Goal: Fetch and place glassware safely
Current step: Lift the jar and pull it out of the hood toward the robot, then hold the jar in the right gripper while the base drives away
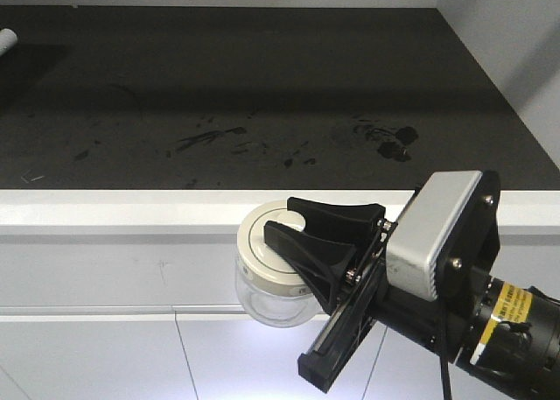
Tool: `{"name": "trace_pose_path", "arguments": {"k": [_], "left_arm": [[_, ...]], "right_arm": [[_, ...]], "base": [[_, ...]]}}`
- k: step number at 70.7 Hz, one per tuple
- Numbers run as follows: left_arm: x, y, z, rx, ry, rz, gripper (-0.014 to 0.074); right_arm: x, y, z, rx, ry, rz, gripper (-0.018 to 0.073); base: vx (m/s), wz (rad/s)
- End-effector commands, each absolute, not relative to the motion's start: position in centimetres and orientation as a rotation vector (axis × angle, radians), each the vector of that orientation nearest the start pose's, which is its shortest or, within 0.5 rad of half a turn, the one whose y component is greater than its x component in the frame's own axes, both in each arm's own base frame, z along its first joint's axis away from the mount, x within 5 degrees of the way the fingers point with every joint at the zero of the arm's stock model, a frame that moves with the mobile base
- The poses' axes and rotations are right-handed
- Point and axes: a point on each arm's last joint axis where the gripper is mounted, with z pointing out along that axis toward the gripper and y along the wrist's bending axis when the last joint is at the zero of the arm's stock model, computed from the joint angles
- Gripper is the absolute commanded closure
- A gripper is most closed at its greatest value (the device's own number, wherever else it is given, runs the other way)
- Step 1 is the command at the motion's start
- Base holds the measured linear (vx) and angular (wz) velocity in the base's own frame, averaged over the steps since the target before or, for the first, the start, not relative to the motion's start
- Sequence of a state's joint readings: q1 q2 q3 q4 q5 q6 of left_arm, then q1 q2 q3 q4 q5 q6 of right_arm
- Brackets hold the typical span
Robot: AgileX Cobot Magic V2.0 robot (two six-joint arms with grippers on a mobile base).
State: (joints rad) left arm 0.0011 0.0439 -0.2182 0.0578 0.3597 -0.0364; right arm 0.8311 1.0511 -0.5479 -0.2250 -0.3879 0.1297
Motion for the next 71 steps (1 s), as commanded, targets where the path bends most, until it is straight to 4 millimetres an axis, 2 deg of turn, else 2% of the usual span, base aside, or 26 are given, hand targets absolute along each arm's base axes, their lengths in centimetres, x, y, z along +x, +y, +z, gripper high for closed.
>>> {"name": "trace_pose_path", "arguments": {"k": [1,49,71], "left_arm": [[4.66,0.11,26.46,-0.004,1.588,0.012,0.0603],[4.66,0.11,26.46,-0.004,1.588,0.012,0.0603],[4.66,0.11,26.46,-0.004,1.588,0.012,0.0603]], "right_arm": [[14.05,16.86,32.67,-0.73,1.301,0.695,0.0563],[14.05,16.86,32.67,-0.73,1.301,0.695,0.0563],[14.05,16.86,32.67,-0.73,1.301,0.695,0.0563]], "base": [[0.0,0.0],[0.0,0.01],[-0.03,0.22]]}}
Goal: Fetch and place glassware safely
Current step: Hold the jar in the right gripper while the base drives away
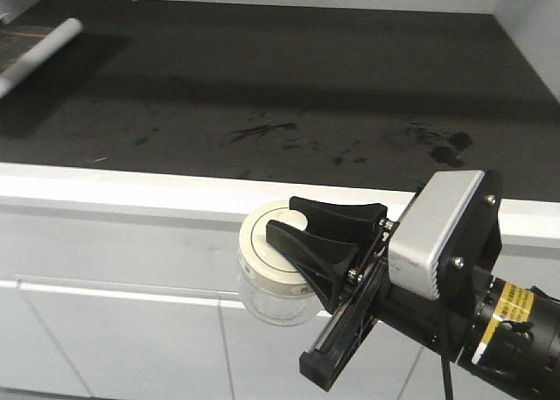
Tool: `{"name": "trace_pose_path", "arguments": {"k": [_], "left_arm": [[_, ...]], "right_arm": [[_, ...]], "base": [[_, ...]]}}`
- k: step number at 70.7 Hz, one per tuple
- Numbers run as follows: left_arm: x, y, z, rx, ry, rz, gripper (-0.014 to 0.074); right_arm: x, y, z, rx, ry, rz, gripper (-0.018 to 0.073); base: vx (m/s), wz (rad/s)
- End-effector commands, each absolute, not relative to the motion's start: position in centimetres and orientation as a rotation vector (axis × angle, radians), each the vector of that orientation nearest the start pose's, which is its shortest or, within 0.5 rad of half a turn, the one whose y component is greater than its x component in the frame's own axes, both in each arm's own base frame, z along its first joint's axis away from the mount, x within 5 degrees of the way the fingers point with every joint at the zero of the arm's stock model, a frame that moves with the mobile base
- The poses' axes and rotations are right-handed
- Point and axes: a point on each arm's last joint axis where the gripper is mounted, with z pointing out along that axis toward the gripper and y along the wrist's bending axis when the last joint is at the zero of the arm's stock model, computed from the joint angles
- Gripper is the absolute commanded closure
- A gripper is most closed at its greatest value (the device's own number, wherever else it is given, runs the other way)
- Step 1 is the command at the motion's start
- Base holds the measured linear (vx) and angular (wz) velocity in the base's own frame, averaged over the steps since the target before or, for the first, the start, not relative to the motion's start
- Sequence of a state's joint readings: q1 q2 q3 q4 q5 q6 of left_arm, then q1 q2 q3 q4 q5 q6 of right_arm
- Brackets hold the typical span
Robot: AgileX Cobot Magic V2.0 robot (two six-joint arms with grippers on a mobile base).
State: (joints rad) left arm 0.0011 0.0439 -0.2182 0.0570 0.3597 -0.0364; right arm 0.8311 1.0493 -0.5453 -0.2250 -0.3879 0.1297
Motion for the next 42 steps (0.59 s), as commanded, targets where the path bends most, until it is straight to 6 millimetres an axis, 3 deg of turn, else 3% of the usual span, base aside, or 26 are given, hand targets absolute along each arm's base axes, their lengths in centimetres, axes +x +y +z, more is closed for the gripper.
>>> {"name": "trace_pose_path", "arguments": {"k": [1,42], "left_arm": [[4.66,0.11,26.46,-0.004,1.588,0.012,0.0603],[4.66,0.11,26.46,-0.004,1.588,0.012,0.0603]], "right_arm": [[14.05,16.86,32.67,-0.73,1.301,0.695,0.0563],[14.05,16.86,32.67,-0.73,1.301,0.695,0.0563]], "base": [[-0.04,0.4],[-0.07,0.64]]}}
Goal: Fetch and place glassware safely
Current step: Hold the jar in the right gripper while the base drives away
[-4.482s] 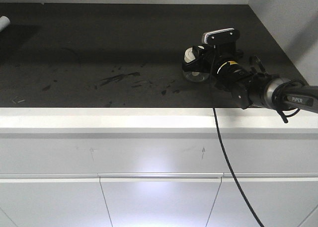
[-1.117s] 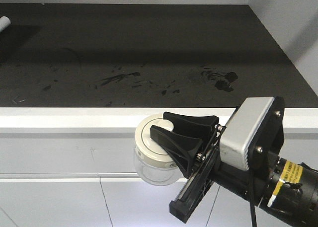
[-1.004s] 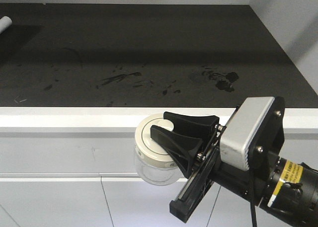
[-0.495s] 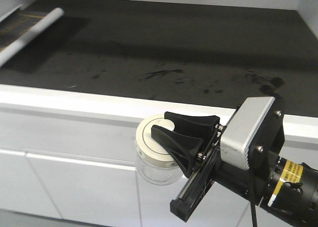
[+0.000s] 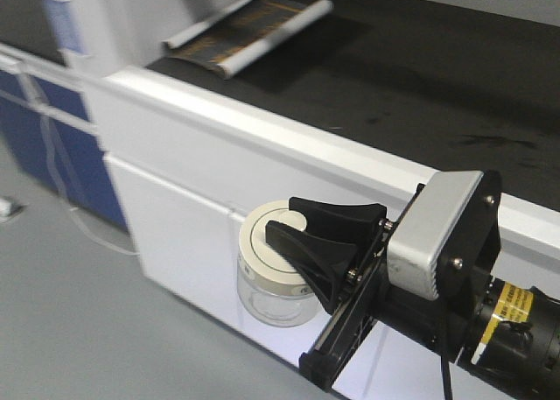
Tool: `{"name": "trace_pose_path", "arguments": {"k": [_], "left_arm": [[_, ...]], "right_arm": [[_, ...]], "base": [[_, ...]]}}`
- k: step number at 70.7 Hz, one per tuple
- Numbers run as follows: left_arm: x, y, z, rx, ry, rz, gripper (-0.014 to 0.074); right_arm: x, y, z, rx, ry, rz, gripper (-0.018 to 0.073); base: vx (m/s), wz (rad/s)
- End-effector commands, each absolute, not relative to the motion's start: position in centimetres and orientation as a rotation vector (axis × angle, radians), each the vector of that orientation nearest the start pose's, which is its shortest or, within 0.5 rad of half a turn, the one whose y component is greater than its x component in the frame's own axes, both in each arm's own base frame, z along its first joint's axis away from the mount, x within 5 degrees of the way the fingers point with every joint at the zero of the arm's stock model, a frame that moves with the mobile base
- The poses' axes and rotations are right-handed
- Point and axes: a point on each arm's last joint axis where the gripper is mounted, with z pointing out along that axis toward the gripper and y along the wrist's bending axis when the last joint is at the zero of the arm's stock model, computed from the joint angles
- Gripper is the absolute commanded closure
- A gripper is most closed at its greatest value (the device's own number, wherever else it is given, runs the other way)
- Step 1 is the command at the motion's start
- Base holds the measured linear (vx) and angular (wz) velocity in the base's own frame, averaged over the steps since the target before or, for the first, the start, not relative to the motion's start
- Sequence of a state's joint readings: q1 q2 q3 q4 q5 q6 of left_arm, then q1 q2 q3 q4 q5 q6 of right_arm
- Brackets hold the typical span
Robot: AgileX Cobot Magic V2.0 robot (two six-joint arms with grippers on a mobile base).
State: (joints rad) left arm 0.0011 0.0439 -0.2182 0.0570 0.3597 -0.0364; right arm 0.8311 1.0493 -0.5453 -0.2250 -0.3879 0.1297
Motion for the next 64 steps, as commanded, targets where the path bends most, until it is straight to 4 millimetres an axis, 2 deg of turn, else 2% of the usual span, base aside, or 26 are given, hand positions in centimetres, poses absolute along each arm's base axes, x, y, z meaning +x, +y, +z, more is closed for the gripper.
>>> {"name": "trace_pose_path", "arguments": {"k": [1,64], "left_arm": [[4.66,0.11,26.46,-0.004,1.588,0.012,0.0603],[4.66,0.11,26.46,-0.004,1.588,0.012,0.0603]], "right_arm": [[14.05,16.86,32.67,-0.73,1.301,0.695,0.0563],[14.07,16.86,32.6,-0.732,1.308,0.692,0.0563]], "base": [[-0.07,0.74],[0.04,0.65]]}}
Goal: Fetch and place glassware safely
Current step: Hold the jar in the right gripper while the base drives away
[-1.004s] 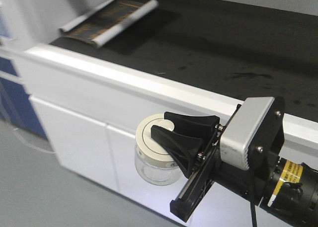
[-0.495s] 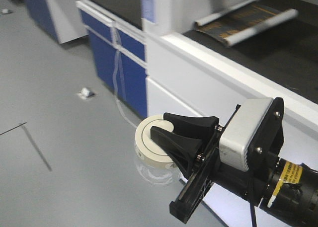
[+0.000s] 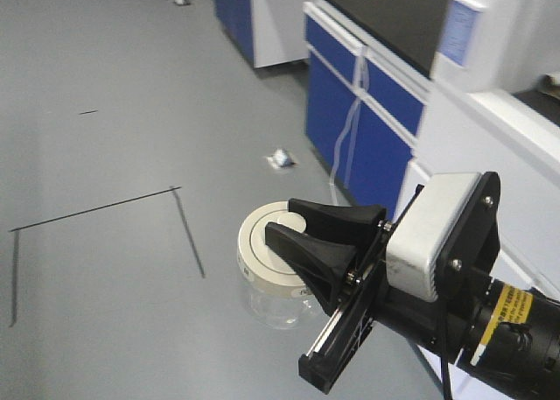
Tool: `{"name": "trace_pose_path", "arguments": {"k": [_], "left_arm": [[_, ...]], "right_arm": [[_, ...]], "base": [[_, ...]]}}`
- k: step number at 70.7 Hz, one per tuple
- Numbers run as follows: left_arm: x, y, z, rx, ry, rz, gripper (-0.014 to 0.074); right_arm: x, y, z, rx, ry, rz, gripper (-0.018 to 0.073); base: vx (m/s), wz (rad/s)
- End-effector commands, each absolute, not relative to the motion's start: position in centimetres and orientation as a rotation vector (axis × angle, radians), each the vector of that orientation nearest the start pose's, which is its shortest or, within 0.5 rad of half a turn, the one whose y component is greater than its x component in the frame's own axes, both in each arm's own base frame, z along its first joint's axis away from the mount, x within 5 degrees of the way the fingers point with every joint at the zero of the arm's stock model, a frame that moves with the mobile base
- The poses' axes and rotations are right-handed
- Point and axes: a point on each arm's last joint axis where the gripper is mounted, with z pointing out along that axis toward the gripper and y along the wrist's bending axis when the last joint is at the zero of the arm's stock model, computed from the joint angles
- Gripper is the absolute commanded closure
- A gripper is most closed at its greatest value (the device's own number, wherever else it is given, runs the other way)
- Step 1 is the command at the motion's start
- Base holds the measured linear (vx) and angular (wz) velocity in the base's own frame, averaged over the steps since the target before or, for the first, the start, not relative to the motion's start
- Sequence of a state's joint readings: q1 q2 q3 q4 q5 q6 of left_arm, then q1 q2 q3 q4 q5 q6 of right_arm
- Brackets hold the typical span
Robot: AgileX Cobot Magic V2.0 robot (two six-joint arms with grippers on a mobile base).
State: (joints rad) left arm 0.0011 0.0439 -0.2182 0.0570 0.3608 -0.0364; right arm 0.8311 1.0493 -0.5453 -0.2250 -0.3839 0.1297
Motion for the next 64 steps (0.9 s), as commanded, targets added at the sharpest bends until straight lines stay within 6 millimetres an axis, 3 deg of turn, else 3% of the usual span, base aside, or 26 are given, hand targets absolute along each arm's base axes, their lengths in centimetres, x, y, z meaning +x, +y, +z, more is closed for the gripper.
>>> {"name": "trace_pose_path", "arguments": {"k": [1,43,64], "left_arm": [[4.66,0.11,26.46,-0.004,1.588,0.012,0.0603],[4.66,0.11,26.46,-0.004,1.588,0.012,0.0603],[4.66,0.11,26.46,-0.004,1.588,0.012,0.0603]], "right_arm": [[14.07,16.86,32.6,-0.732,1.308,0.692,0.0563],[14.07,16.86,32.61,-0.732,1.307,0.692,0.0563],[14.07,16.86,32.61,-0.732,1.307,0.692,0.0563]], "base": [[0.13,0.57],[0.18,0.65],[0.24,0.42]]}}
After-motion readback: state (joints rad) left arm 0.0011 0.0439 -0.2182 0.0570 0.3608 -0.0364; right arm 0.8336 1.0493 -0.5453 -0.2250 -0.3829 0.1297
